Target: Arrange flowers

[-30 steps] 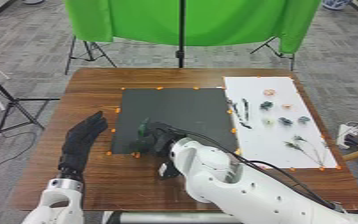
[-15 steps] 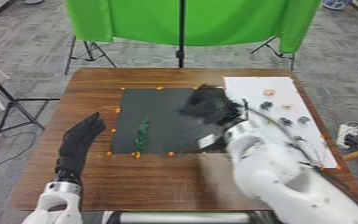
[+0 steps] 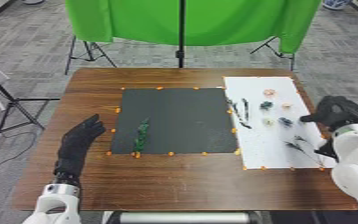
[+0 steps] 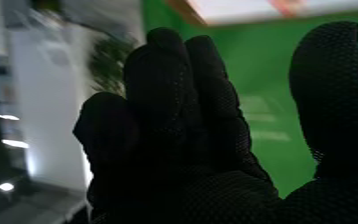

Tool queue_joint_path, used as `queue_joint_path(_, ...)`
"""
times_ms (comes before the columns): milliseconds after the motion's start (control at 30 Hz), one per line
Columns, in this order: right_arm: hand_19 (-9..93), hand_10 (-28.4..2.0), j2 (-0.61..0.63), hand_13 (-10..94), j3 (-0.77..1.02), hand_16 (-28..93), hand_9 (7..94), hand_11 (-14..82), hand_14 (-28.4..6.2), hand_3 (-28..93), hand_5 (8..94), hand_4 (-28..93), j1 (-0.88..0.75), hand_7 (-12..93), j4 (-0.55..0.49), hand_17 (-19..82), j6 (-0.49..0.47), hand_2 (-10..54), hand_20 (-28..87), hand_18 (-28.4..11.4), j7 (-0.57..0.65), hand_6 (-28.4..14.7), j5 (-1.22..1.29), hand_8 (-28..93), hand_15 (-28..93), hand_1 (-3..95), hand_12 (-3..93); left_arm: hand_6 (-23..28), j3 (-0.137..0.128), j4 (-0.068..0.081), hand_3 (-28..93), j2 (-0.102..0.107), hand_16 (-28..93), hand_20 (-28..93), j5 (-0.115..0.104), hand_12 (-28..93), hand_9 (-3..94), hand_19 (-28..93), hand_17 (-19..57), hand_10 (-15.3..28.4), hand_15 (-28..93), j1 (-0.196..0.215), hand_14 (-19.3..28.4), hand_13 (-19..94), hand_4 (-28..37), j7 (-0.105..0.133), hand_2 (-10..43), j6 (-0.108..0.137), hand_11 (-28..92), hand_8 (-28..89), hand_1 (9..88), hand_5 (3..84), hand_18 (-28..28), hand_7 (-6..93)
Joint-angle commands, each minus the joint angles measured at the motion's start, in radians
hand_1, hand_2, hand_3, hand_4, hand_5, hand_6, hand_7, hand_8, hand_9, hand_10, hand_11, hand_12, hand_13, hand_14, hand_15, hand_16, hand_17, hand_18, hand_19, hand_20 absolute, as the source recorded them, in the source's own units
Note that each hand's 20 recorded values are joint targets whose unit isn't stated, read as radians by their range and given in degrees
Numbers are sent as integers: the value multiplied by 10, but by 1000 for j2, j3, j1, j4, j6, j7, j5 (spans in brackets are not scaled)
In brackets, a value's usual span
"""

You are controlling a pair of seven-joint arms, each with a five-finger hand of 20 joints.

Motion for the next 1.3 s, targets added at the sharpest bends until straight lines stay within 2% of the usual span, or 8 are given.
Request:
queue_joint_path(33, 932, -180, 3, 721, 15, 327, 612, 202, -114, 625, 593, -235, -83, 153, 40, 509, -91, -95, 524, -176, 18, -60, 52, -47, 651, 348, 257, 66, 1, 3, 660, -6, -1, 166, 15, 137, 385, 98, 11, 138, 267, 2, 180, 282, -259, -22, 27, -15, 185, -42, 245, 421, 135, 78)
queue_joint_path(300, 932, -178, -24, 739, 47, 320, 654, 206, -106, 626, 620, -262, -169, 139, 27, 524, -2, -95, 523, -169, -9, -64, 58, -47, 655, 341, 253, 66, -3, 0, 660, -9, -1, 166, 12, 137, 387, 98, 12, 139, 274, 8, 181, 285, -258, -30, 28, -10, 184, -42, 246, 422, 135, 79)
queue_joint_path(467, 932, -143, -27, 779, 17, 321, 734, 252, -84, 654, 685, -240, -171, 178, 37, 554, 20, -95, 550, -153, -44, -35, 34, -58, 658, 403, 252, 65, -1, 2, 659, -10, -2, 165, 11, 138, 387, 97, 12, 138, 274, 6, 181, 286, -257, -31, 27, -11, 184, -42, 248, 421, 134, 78)
queue_joint_path(533, 932, -127, -26, 802, 3, 328, 775, 276, -72, 650, 717, -231, -174, 203, 42, 572, 63, -95, 565, -146, -70, -21, 15, 39, 655, 447, 252, 65, -2, 0, 660, -10, -2, 165, 11, 138, 387, 97, 12, 138, 274, 10, 181, 286, -257, -30, 27, -10, 184, -42, 247, 422, 134, 79)
queue_joint_path(567, 932, -115, -26, 818, 3, 329, 807, 252, -65, 587, 740, -200, -176, 206, 40, 580, 65, -95, 573, -142, -82, -15, 12, 95, 652, 499, 306, 65, -3, -1, 660, -11, -2, 166, 11, 138, 387, 97, 12, 138, 274, 12, 181, 286, -257, -32, 27, -9, 184, -42, 248, 422, 134, 79)
queue_joint_path(700, 932, -95, -16, 871, -16, 330, 892, 237, -41, 583, 812, -154, -170, 246, 39, 620, 124, -95, 597, -132, -90, 4, -7, 159, 638, 562, 392, 66, -4, -3, 660, -11, -2, 166, 9, 138, 388, 98, 12, 138, 275, 18, 182, 286, -258, -30, 28, -6, 184, -43, 248, 424, 135, 79)
queue_joint_path(1067, 932, -82, 1, 895, -9, 336, 906, 267, -28, 621, 825, -121, -123, 260, -79, 645, 272, -95, 612, -122, -68, 6, -31, 192, 631, 554, 408, 66, -4, -5, 659, -5, -3, 166, 4, 138, 390, 98, 12, 139, 278, 19, 182, 286, -259, -30, 29, -7, 185, -43, 249, 425, 134, 82)
queue_joint_path(1300, 932, -84, -33, 900, -250, 339, 906, 284, -26, 622, 830, -101, 132, 261, -96, 653, 306, -95, 619, -119, -101, 3, 13, 200, 632, 550, 404, 69, 0, 0, 660, -6, -3, 166, 5, 138, 391, 98, 12, 140, 278, 8, 182, 287, -258, -31, 29, -6, 186, -44, 248, 428, 135, 80)
